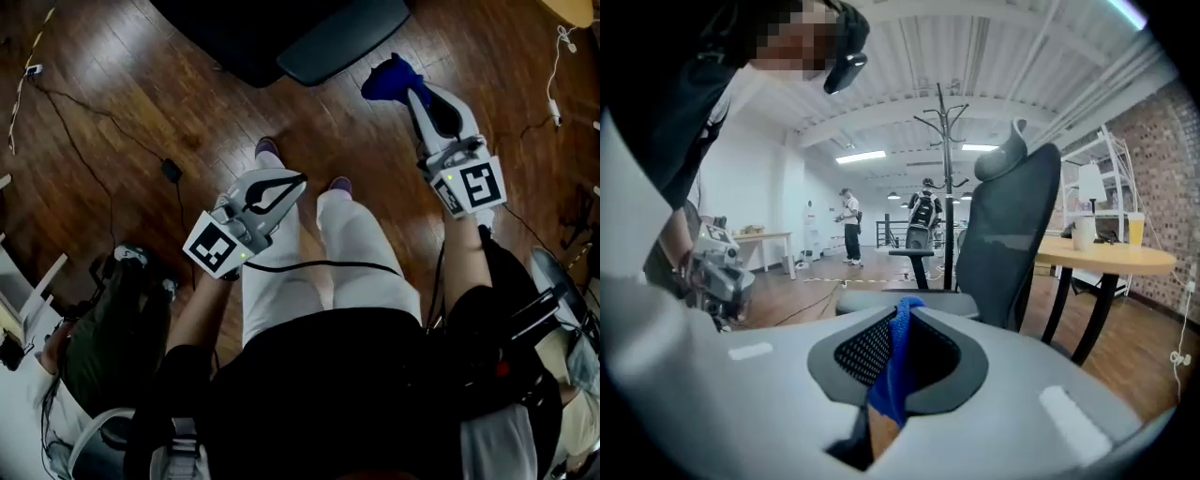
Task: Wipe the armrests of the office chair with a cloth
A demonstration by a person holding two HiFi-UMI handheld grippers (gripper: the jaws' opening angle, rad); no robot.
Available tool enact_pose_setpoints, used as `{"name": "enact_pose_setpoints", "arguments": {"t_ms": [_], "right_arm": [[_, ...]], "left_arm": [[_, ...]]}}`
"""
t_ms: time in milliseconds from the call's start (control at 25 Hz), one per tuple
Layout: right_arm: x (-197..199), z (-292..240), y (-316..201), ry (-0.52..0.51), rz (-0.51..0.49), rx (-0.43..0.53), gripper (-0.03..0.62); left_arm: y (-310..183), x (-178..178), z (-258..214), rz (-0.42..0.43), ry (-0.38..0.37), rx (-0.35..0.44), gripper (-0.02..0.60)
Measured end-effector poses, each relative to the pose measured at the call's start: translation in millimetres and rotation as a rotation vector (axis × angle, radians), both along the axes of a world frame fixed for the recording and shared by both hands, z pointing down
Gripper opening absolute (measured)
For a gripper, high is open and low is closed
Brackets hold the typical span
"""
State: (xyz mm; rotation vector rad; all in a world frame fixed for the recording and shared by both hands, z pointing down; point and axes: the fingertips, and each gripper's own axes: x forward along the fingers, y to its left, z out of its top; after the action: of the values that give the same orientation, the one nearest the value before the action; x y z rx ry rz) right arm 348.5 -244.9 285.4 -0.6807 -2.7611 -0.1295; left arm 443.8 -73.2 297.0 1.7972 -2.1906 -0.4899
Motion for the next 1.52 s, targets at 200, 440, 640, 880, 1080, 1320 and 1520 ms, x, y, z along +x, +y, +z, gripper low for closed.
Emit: {"name": "enact_pose_setpoints", "arguments": {"t_ms": [200,440,640,880,1080,1320,1520], "right_arm": [[37.2,-106.1,6.7,-0.031,-0.03,-0.074,0.034],[45.2,-253.7,34.3,-0.138,0.036,-0.136,0.034],[11.2,-322.2,93.7,-0.248,0.066,-0.128,0.034],[-48.5,-343.4,148.7,-0.296,0.224,0.01,0.034],[-104.6,-355.9,193.1,-0.296,0.321,0.038,0.034],[-127.3,-365.9,173.2,-0.347,0.399,0.051,0.034],[-159.3,-365.5,110.7,-0.328,0.446,0.015,0.032]], "left_arm": [[70.4,-22.0,-104.6,-0.357,0.04,-0.093,0.005],[149.9,-50.3,-319.6,-0.629,-0.26,0.028,0.005],[189.5,-95.6,-371.1,-0.625,-0.331,0.242,0.005],[136.2,-169.5,-376.1,-0.092,-0.487,0.159,0.005],[150.6,-241.2,-390.7,0.125,-0.385,0.178,0.005],[110.0,-292.5,-373.3,0.19,-0.283,0.246,0.005],[51.2,-328.7,-407.0,0.175,-0.294,0.284,0.005]]}}
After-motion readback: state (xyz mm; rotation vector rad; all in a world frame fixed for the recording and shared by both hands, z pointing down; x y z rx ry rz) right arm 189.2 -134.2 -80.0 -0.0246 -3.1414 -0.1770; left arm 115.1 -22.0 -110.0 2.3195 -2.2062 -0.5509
